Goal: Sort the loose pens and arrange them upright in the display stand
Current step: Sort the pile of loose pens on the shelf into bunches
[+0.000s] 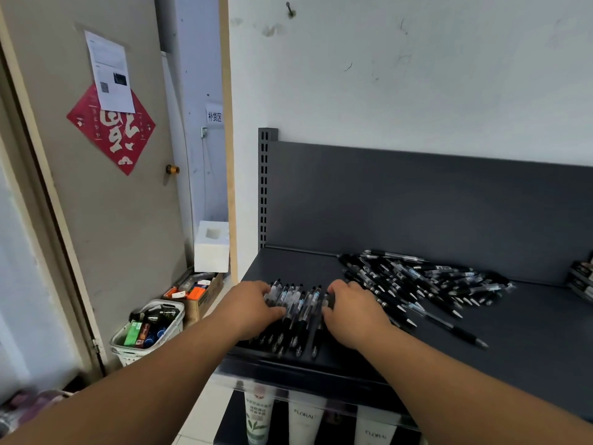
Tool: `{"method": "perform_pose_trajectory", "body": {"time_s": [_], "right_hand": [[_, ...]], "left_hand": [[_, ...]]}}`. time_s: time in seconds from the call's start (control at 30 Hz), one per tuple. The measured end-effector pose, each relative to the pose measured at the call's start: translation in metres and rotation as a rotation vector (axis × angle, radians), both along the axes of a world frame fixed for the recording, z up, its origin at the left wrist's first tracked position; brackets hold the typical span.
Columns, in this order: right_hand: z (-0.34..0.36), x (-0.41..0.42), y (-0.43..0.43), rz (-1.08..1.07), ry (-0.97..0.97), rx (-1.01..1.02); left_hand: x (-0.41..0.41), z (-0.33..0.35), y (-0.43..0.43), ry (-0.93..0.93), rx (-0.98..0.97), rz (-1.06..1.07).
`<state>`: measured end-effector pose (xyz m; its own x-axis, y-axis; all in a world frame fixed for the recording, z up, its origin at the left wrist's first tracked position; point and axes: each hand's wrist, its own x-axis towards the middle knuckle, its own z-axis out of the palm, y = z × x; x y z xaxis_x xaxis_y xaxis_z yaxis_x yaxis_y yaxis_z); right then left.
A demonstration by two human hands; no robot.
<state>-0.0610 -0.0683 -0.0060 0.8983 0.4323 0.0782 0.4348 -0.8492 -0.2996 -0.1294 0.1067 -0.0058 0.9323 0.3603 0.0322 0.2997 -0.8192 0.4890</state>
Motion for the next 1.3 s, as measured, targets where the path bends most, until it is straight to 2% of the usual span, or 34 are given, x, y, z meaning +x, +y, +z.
{"method": "perform_pose_trajectory", "body": {"time_s": [0.23, 0.7, 0.9, 1.03, 1.3], "right_hand": [[-0.002, 0.000, -0.006, 0.006, 0.042, 0.188], [0.015, -0.005, -0.036, 0.051, -0.050, 0.167], [0.031, 0.021, -0.083, -0.067, -0.096, 0.182], [0.028, 0.036, -0.116, -0.105, -0.050, 0.161], [0.010, 0.052, -0.122, 0.034, 0.008, 0.021]], "left_hand": [[-0.001, 0.003, -0.005, -0.007, 0.005, -0.008], [0.007, 0.008, -0.015, 0.109, 0.175, 0.024], [0.029, 0.013, -0.046, -0.006, 0.192, -0.010], [0.044, 0.015, -0.084, -0.111, 0.159, -0.058], [0.059, 0.003, -0.138, -0.079, 0.093, -0.030]]}}
